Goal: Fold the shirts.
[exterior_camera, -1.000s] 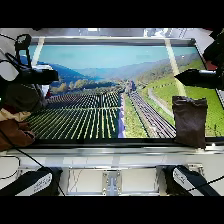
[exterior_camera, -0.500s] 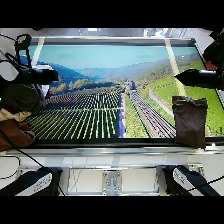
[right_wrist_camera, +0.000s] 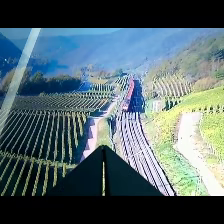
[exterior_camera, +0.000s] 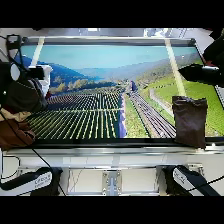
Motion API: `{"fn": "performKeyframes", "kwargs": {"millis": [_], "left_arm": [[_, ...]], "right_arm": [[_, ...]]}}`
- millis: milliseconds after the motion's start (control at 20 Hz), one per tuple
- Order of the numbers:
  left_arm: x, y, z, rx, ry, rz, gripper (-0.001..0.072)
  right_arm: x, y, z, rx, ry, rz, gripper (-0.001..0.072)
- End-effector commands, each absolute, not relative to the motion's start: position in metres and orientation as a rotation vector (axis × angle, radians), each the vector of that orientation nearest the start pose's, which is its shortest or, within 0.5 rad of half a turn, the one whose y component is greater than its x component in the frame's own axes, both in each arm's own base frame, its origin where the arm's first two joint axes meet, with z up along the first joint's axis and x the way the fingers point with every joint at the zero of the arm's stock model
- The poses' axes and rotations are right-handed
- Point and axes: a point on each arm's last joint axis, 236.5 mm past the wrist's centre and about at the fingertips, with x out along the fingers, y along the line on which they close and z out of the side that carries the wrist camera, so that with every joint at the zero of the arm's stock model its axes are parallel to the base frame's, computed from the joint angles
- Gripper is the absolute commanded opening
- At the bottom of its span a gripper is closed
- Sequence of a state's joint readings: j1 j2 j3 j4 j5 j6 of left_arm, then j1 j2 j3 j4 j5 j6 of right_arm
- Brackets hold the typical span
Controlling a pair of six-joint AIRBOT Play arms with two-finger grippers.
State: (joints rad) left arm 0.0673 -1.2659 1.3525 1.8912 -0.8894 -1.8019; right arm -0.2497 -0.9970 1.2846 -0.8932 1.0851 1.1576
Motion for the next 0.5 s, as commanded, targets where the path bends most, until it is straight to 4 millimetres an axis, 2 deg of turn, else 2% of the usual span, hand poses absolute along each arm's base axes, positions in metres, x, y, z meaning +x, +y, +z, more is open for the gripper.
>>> {"fn": "performKeyframes", "kwargs": {"millis": [0, 50, 150, 250, 400, 450], "left_arm": [[0.473, 0.197, 0.119, -0.322, 0.619, 0.642, 0.0696], [0.471, 0.216, 0.102, -0.49, 0.604, 0.668, 0.0696], [0.473, 0.239, 0.075, -0.729, 0.593, 0.649, 0.07], [0.472, 0.259, 0.06, -0.814, 0.583, 0.626, 0.0707], [0.472, 0.29, 0.06, -0.823, 0.506, 0.642, 0.0709], [0.474, 0.294, 0.059, -0.819, 0.491, 0.646, 0.0709]], "right_arm": [[0.41, 0.027, 0.232, 0.233, 0.568, 0.311, 0.0019], [0.41, 0.027, 0.232, 0.234, 0.569, 0.312, 0.0018], [0.41, 0.027, 0.232, 0.235, 0.57, 0.312, 0.0019], [0.409, 0.028, 0.232, 0.236, 0.572, 0.314, 0.002], [0.409, 0.028, 0.232, 0.241, 0.571, 0.316, 0.0041], [0.409, 0.029, 0.233, 0.25, 0.571, 0.317, 0.0093]]}}
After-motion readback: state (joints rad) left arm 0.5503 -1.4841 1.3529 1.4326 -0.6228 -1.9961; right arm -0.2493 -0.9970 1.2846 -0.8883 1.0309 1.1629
